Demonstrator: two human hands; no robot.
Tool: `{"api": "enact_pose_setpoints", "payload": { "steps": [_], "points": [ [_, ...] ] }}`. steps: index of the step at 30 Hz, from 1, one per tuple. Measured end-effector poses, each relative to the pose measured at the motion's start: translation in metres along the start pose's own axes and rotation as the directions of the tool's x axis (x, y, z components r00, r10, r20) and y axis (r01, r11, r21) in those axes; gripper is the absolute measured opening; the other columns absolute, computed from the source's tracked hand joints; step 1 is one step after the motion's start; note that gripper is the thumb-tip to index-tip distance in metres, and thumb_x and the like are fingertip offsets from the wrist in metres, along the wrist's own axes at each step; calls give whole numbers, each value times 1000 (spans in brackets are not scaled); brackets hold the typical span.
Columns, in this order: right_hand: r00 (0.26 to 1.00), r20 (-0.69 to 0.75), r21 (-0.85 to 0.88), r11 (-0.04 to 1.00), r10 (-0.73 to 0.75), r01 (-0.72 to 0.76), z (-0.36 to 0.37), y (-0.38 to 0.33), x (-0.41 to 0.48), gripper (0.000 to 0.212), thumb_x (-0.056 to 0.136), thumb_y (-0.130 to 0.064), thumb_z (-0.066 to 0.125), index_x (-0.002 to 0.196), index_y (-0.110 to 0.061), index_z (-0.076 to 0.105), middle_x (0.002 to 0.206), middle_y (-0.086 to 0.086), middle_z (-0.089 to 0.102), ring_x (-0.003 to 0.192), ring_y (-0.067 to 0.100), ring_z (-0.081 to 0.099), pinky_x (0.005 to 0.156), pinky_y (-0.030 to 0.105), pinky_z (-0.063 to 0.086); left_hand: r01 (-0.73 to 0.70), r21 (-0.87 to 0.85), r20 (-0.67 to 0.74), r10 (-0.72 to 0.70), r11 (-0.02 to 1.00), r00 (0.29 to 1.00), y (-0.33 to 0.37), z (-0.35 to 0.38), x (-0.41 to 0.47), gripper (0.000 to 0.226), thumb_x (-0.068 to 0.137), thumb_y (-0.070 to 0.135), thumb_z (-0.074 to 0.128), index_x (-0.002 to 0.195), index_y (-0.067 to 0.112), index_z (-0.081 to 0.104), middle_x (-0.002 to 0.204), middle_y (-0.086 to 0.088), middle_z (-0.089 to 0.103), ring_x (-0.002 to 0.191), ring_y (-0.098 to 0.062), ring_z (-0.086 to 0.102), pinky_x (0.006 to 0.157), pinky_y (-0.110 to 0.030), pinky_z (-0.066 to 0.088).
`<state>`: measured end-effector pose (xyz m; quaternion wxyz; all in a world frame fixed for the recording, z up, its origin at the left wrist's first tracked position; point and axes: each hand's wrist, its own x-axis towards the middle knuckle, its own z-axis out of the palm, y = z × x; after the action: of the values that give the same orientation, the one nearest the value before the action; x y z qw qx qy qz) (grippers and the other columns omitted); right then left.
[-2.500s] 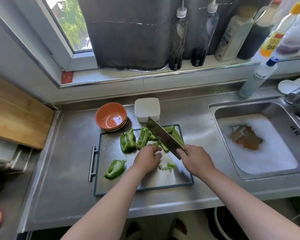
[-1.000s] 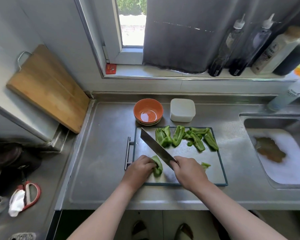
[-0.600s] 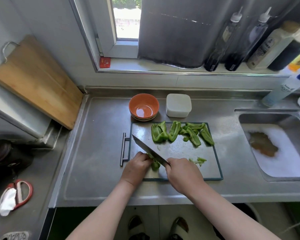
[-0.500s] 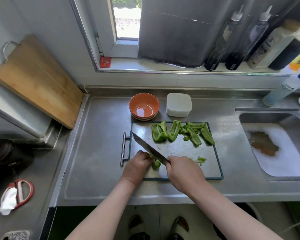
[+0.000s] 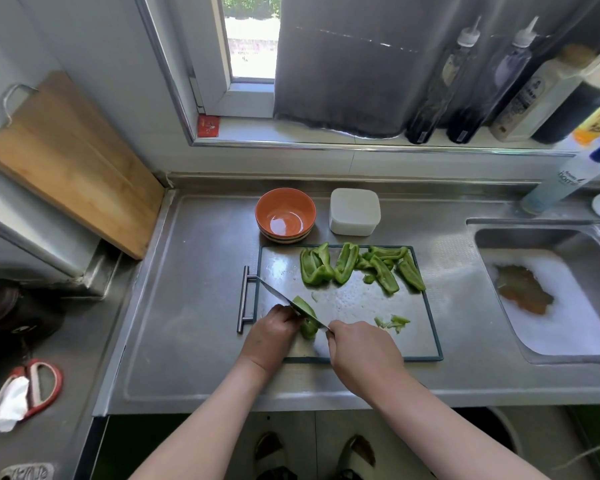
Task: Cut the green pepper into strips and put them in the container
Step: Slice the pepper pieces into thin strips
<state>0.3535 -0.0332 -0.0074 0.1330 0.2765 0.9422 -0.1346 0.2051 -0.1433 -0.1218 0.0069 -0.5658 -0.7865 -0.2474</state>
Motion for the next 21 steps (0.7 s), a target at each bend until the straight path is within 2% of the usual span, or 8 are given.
{"api": "enact_pose_setpoints", "payload": {
  "steps": [5, 8, 10, 12, 14, 16, 18, 21],
  "points": [
    [999, 15, -9, 999, 39, -39, 1, -4, -2, 17, 100, -17, 40, 99, -19, 57, 76, 1, 52, 68, 28, 51, 49, 34, 25, 2, -4, 14, -2, 1000, 1000, -1, 3, -1, 40, 55, 0, 91, 88, 18, 77, 87, -2, 68, 81, -21, 59, 52, -29, 54],
    [998, 0, 23, 998, 65, -65, 1, -2, -1, 17, 99, -17, 39, 99, -19, 57, 78, 1, 55, 68, 28, 52, 50, 35, 27, 17, -23, -21, -18, 1000, 1000, 1, 2, 3, 31, 58, 0, 90, 81, 14, 75, 80, -3, 67, 76, -22, 60, 53, -30, 53],
    [996, -44, 76, 995, 73, -69, 0, 2, 1, 19, 101, -22, 38, 99, -20, 57, 81, 2, 60, 70, 29, 54, 51, 35, 31, 22, -60, -19, -23, 998, 1000, 3, -2, 6, 22, 66, 9, 87, 84, 13, 75, 78, -3, 64, 76, -23, 57, 58, -34, 54],
    [992, -87, 146, 986, 95, -81, -2, 8, 4, 24, 104, -29, 36, 99, -21, 59, 84, 4, 65, 71, 28, 53, 57, 36, 36, 43, -79, 46, -40, 996, 998, 3, -6, 7, 28, 71, 26, 81, 96, 16, 73, 90, -2, 60, 88, -22, 53, 68, -37, 53],
    [987, -105, 193, 976, 120, -98, -2, 13, 7, 27, 104, -31, 36, 98, -21, 60, 85, 5, 66, 72, 28, 52, 59, 37, 36, 95, -91, 161, -79, 991, 984, 3, -11, 6, 46, 72, 41, 77, 113, 21, 66, 118, 0, 54, 116, -19, 45, 88, -30, 47],
    [985, -97, 219, 969, 140, -116, -1, 18, 9, 28, 105, -33, 36, 98, -21, 61, 85, 4, 67, 73, 28, 53, 60, 36, 36, 126, -121, 260, -91, 985, 961, 4, -14, 4, 59, 77, 43, 74, 130, 24, 55, 143, 4, 39, 135, -14, 32, 96, -25, 38],
    [985, -87, 230, 965, 150, -127, 1, 23, 10, 29, 105, -36, 37, 98, -23, 62, 85, 3, 67, 72, 27, 53, 59, 36, 36, 135, -115, 307, -94, 984, 947, 7, -16, 3, 60, 85, 36, 70, 140, 25, 46, 151, 8, 30, 135, -13, 35, 95, -24, 41],
    [986, -100, 221, 969, 135, -110, 5, 27, 9, 28, 106, -36, 37, 101, -24, 62, 82, 3, 68, 68, 25, 51, 58, 35, 37, 77, -102, 262, -48, 992, 964, 9, -11, 1, 54, 90, 29, 65, 141, 21, 48, 150, 2, 34, 131, -18, 40, 95, -34, 52]
  ]
}}
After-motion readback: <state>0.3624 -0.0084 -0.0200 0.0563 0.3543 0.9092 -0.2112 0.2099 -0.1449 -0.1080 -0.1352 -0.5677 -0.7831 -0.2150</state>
